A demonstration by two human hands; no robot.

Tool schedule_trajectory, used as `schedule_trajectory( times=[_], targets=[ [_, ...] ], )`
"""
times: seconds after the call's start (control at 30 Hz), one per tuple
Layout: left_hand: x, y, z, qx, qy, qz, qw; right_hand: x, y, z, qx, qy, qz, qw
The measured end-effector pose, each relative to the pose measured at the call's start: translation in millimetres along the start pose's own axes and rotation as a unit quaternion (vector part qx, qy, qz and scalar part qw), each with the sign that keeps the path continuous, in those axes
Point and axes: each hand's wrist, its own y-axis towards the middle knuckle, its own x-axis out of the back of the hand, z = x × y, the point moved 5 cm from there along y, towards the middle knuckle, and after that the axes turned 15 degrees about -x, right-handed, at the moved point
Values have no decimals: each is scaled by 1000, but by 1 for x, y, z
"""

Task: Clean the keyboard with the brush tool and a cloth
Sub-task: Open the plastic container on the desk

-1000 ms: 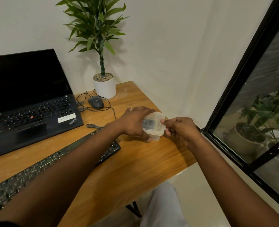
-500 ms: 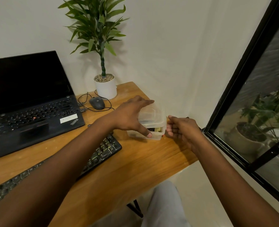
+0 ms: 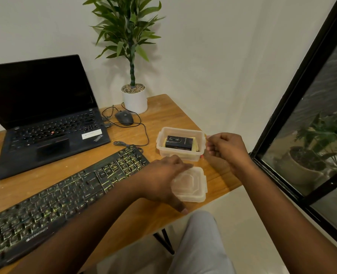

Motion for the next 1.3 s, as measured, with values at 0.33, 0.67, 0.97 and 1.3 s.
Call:
schedule_trajectory(
  times=[0.33,0.67,0.97,1.3],
  targets=[
    [-28,7,1,26,28,-56,998,-52,0,42,206,-396,-28,894],
    [-28,-4,0,28,1,-107,994,-80,16,52,197,-563,-23,802],
    [6,-43,13,66,-75,-255,962,-71,5,64,249,-535,-59,805],
    [43,-90,36,125,-168,-433,877,-75,-73,75,313,-377,59,870]
  ],
)
